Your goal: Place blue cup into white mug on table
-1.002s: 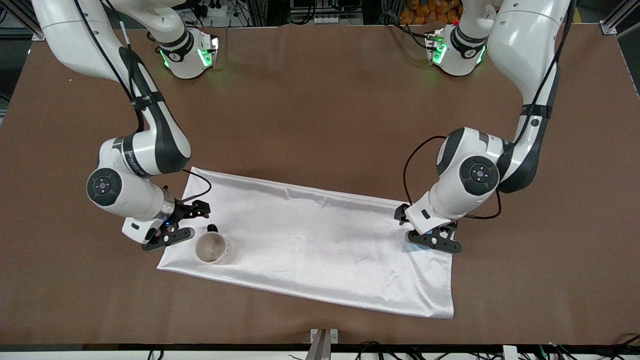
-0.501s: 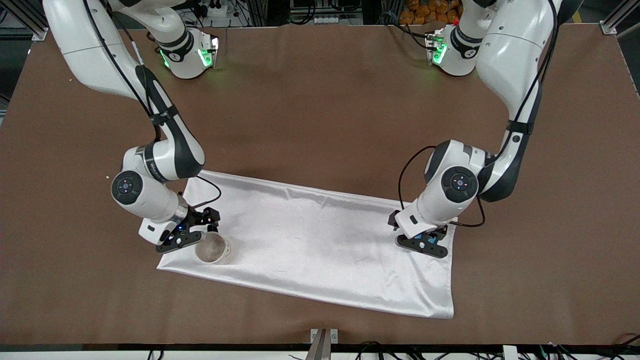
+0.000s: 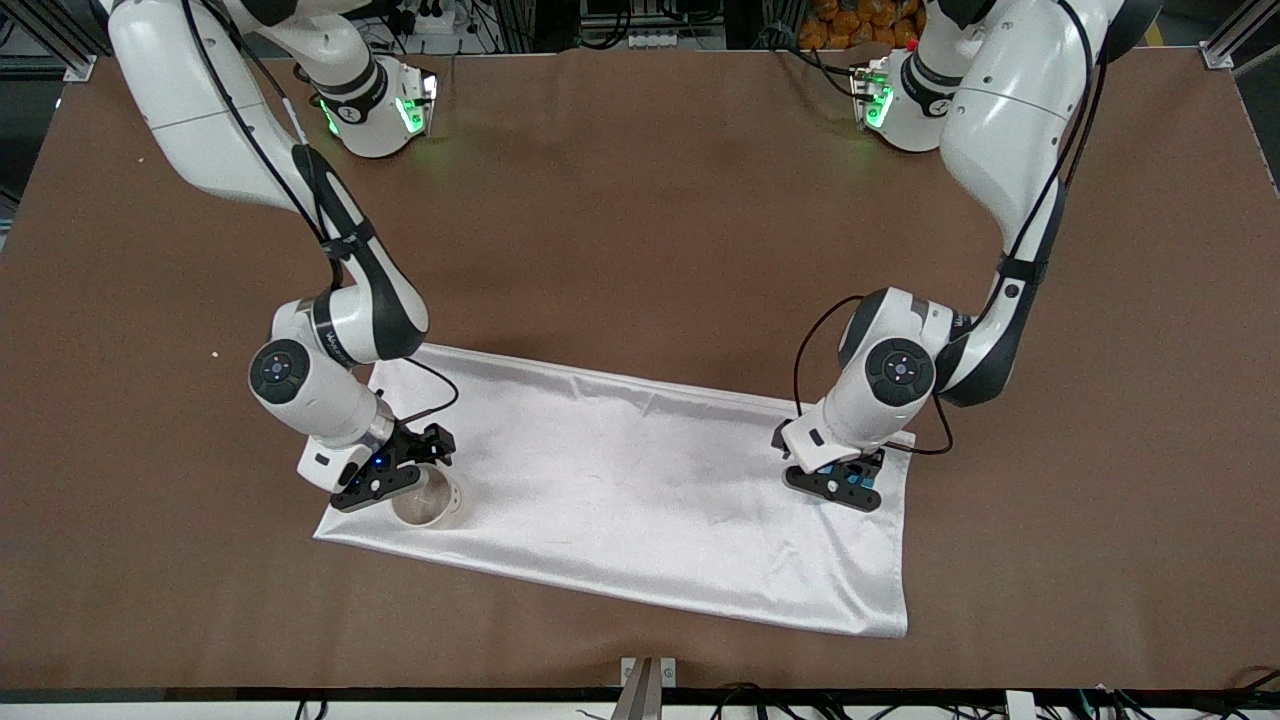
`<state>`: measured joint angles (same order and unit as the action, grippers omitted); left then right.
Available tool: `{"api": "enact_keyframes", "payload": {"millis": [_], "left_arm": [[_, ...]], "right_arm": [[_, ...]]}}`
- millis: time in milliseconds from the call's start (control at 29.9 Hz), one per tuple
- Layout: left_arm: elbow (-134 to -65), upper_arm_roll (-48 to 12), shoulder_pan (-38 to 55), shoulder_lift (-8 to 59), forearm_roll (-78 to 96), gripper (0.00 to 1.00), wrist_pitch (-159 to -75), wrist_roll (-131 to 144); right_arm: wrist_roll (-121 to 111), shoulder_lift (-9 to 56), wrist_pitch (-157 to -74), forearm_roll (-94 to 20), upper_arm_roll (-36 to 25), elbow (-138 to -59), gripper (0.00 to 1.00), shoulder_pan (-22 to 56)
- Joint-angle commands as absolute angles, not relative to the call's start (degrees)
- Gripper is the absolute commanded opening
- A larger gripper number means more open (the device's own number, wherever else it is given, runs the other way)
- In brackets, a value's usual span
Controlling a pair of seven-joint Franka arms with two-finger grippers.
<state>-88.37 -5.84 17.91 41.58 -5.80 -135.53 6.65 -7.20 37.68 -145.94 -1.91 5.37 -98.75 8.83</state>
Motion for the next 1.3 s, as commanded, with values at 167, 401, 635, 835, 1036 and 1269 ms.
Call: {"api": "enact_keyframes", "payload": {"millis": [167,401,635,835,1036,1269], "left_arm": [[-89.4,-5.7,18.0,41.6,-7.3,1.0,-136.7,6.2],[-89.3,-5.7,18.1,41.7,-7.4,0.47,-136.7,6.0],[-89.4,-5.7,18.1,41.7,-7.6,0.03,-136.7,6.0],[-89.4,-5.7,18.0,41.7,-7.6,0.0,-136.7,6.0],[-89.4,-5.5,18.0,41.6,-7.6,0.0,-136.7,5.9],[-89.3,-5.7,17.4,41.4,-7.6,0.0,-136.5,5.7]], "right_arm": [[-6.8,38.0,-146.4,2.2,5.0,-98.4,0.0,9.1],[-6.7,37.7,-145.9,2.8,5.0,-98.4,0.0,9.1],[-5.1,35.9,-143.0,2.5,5.0,-98.8,0.0,8.9],[4.0,32.6,-137.6,2.6,5.0,-99.1,0.0,10.3],[12.7,27.4,-131.4,2.5,5.2,-101.8,0.0,12.2],[14.6,17.4,-134.8,2.0,5.4,-115.1,0.0,14.1]]}}
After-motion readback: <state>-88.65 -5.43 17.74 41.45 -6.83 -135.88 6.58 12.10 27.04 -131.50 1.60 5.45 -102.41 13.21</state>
